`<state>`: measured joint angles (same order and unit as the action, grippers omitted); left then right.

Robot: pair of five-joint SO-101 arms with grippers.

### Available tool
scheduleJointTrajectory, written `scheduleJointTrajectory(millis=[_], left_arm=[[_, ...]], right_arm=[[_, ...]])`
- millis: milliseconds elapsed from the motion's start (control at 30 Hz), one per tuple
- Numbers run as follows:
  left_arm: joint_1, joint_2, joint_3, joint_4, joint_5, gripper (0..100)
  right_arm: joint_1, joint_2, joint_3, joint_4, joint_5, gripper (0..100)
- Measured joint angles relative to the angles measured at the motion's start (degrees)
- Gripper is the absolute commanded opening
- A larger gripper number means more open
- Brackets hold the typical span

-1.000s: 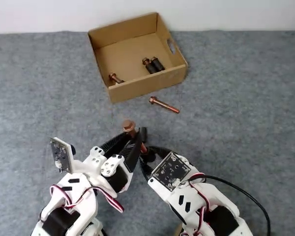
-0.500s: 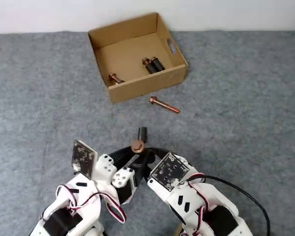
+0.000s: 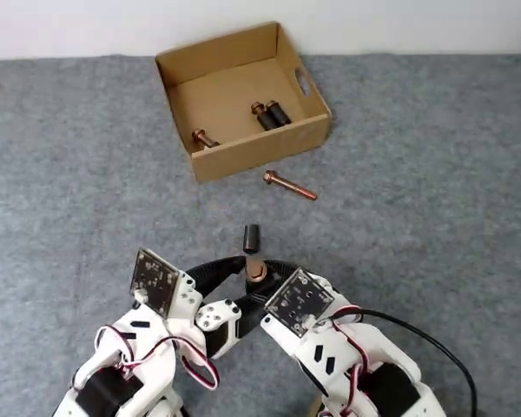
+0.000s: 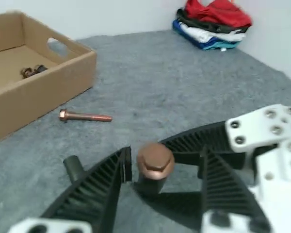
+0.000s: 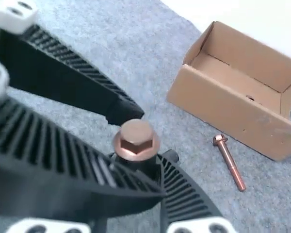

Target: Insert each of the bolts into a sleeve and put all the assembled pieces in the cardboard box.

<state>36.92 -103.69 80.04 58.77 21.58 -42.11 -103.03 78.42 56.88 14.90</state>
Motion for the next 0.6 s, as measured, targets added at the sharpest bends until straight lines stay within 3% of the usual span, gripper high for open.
scheduleJointTrajectory(millis=[267,400,600], left_arm=[[0.0,0.26,-5.98,0.53,-0.44,24],[-3.43,0.18,-8.7,1.93,-0.44,23],[-14.24,0.18,-10.37,2.9,-0.44,5]], right_arm=[[0.0,-0.09,-0.09,-0.09,0.0,0.8],[-0.09,-0.09,-0.09,-0.09,0.0,0.8],[5.01,-0.09,-0.09,-0.09,0.0,0.8]])
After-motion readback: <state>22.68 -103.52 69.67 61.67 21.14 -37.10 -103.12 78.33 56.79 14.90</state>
